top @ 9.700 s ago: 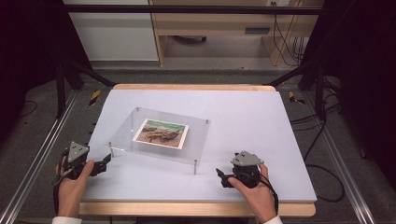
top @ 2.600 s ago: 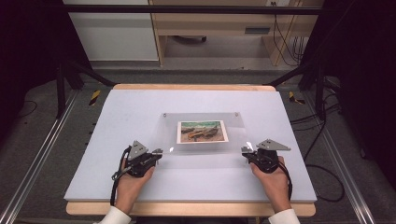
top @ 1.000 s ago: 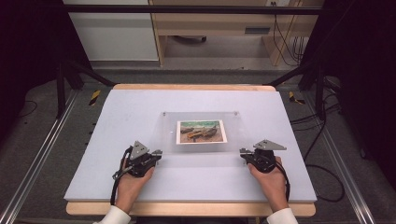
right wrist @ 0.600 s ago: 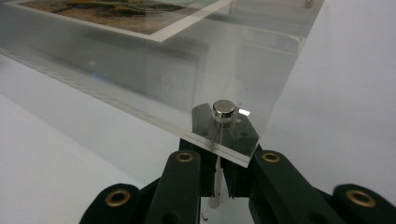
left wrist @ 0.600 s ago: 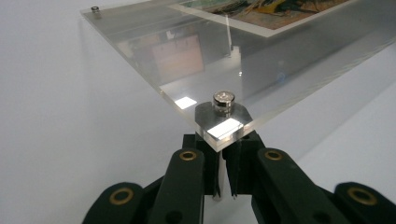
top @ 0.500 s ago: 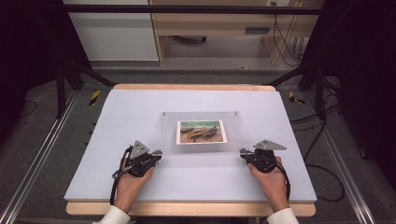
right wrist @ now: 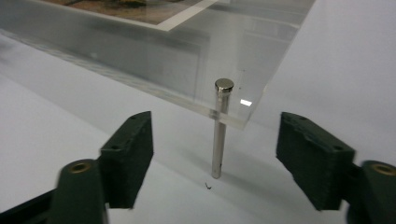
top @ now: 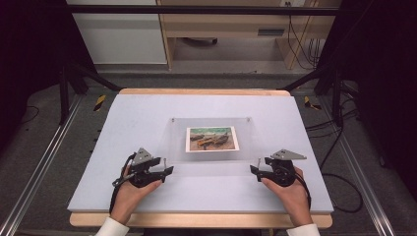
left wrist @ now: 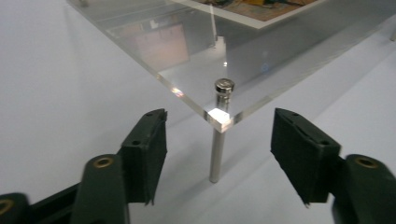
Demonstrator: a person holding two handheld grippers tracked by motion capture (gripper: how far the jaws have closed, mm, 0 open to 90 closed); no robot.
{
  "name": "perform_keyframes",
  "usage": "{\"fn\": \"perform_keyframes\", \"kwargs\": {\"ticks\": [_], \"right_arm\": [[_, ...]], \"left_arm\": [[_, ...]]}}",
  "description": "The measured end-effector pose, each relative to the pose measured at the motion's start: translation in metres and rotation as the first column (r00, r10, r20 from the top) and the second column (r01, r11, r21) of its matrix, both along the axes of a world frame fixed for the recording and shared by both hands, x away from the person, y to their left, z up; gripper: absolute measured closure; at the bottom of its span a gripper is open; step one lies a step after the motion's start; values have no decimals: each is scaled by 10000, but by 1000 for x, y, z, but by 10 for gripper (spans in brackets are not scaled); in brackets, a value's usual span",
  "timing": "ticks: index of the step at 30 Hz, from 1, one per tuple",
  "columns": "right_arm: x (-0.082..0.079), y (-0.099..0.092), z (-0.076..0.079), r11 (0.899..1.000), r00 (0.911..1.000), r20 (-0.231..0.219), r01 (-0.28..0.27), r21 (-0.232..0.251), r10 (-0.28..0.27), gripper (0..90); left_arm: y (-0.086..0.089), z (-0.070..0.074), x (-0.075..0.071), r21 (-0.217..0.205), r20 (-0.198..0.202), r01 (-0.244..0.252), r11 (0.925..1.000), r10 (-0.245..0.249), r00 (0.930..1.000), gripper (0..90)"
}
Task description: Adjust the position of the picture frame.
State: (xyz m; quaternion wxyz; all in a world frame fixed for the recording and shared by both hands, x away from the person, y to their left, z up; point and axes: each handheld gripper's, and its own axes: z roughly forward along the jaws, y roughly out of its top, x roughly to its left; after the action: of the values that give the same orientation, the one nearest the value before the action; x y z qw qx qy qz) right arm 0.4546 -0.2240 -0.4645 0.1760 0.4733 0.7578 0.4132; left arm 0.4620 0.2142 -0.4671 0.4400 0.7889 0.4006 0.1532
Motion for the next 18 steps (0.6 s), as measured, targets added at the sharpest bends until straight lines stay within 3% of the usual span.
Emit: {"fn": "perform_keyframes", "kwargs": {"ticks": [4, 7, 10, 18], "right_arm": [[-2, -1, 3, 9999, 10000, -24, -70, 83, 70, 127], [-4, -4, 6, 9993, 9991, 226, -357, 124, 354, 91], [-5, -5, 9, 9991, 9992, 211, -353, 252, 348, 85], [-8, -1, 29, 9999, 9956, 929, 70, 153, -84, 126]], "left_arm": [[5, 4, -1, -66, -140, 275, 9996, -276, 9995, 184], [7, 8, -1, -157, -130, 363, 9992, -365, 9993, 111], [9, 12, -1, -334, -64, 370, 9988, -372, 9993, 86], [12, 28, -1, -683, 353, 423, 9968, -399, 9986, 72]]}}
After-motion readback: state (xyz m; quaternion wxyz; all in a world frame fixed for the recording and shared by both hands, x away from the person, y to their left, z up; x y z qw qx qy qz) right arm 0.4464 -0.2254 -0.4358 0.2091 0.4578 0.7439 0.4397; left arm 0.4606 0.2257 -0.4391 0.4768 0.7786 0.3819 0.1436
